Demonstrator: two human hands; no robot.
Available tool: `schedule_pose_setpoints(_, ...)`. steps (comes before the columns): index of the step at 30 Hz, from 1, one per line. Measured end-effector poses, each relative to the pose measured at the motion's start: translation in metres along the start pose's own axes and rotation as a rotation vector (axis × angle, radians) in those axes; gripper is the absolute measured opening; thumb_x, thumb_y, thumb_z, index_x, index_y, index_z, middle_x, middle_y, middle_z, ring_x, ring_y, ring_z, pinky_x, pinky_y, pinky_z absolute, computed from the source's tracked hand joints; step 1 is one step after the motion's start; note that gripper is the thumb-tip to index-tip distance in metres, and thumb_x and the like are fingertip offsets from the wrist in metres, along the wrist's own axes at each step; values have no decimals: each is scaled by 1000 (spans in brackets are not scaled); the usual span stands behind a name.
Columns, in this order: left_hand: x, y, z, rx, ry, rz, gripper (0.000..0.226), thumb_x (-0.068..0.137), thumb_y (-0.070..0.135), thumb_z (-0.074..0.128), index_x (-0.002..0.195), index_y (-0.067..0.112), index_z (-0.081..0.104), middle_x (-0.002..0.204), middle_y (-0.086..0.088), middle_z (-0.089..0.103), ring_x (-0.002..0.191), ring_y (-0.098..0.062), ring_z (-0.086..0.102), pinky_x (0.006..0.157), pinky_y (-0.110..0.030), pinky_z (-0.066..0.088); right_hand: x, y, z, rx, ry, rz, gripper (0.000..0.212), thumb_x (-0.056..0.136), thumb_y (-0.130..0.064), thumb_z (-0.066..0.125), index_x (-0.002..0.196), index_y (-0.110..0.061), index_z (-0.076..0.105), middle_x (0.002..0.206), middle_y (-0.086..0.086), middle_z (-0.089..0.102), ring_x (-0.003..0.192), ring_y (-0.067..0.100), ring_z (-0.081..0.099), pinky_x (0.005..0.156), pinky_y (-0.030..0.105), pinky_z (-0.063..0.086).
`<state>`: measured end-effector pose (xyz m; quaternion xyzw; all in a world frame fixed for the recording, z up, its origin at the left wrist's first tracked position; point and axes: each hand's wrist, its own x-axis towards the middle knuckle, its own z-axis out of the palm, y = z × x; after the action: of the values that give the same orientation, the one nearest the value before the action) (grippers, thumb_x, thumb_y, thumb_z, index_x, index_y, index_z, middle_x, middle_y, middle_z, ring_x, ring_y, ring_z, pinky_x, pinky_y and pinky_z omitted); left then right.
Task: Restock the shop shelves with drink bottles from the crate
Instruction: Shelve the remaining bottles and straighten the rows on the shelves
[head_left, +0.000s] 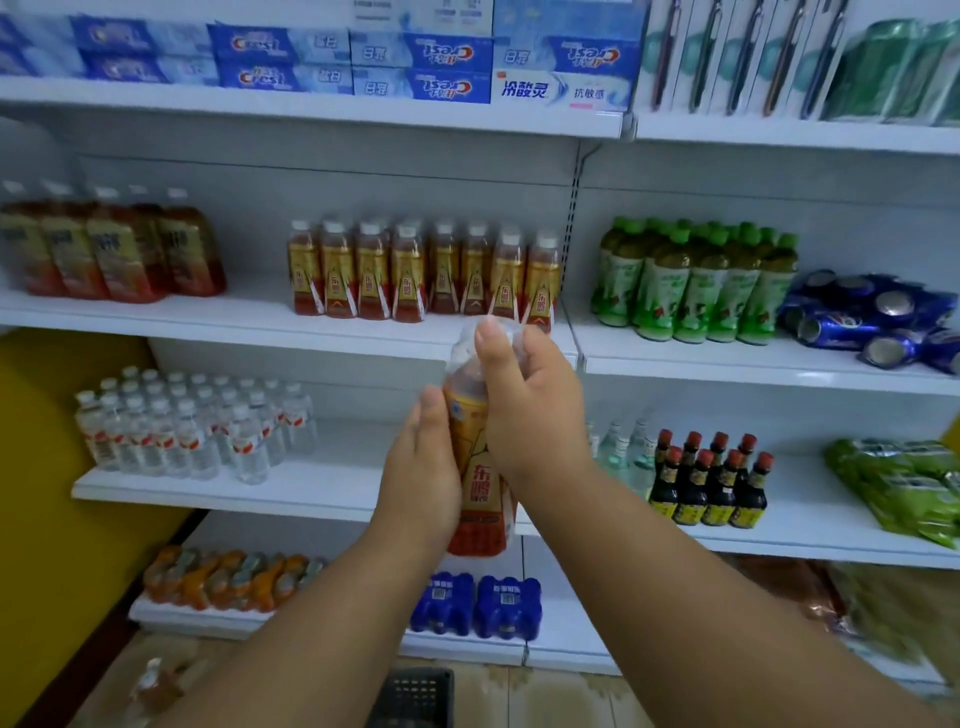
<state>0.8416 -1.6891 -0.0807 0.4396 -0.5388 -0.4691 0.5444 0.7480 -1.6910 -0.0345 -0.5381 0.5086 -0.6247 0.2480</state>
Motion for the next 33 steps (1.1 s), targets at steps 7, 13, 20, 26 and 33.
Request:
schedule_pose_setpoints(7,95,-18,-20,249,-229,118,50,89,43,73,123,63,42,115,34,62,108,14,58,73,-6,46,94,12,29,-55,57,-37,74,76,-80,44,92,-10,58,83,16,64,69,28,59,70,48,56)
schedule_pose_setpoints(13,176,-23,-22,343,-153,183,45,87,37,78,120,53,53,103,38,64,96,17,58,77,-18,49,158,44,50,-122,-1,-54,40,87,-72,43,93,-33,54,88,-10,64,73,-5,59,65,28,50)
schedule_pose_setpoints(20,275,-38,-6,412,-99,178,46,85,35,80,122,48,56,90,40,65,86,21,59,63,-6,46,219,101,57,-354,-15,-58,58,89,-60,55,137,-27,48,128,-9,54,116,11,54,99,42,52)
schedule_pose_setpoints(26,359,-57,16,526,-44,178,37,89,31,76,124,32,64,120,9,63,107,-8,61,91,-29,52,283,153,66,-436,5,0,27,93,-34,68,114,-29,53,108,-8,62,92,9,63,80,33,57)
schedule_pose_setpoints(33,429,-95,36,568,-38,102,43,88,33,77,128,32,61,122,7,52,110,-14,55,94,-30,46,337,208,74,-561,-55,55,20,98,-30,59,81,-28,49,77,-6,61,67,11,58,58,35,50)
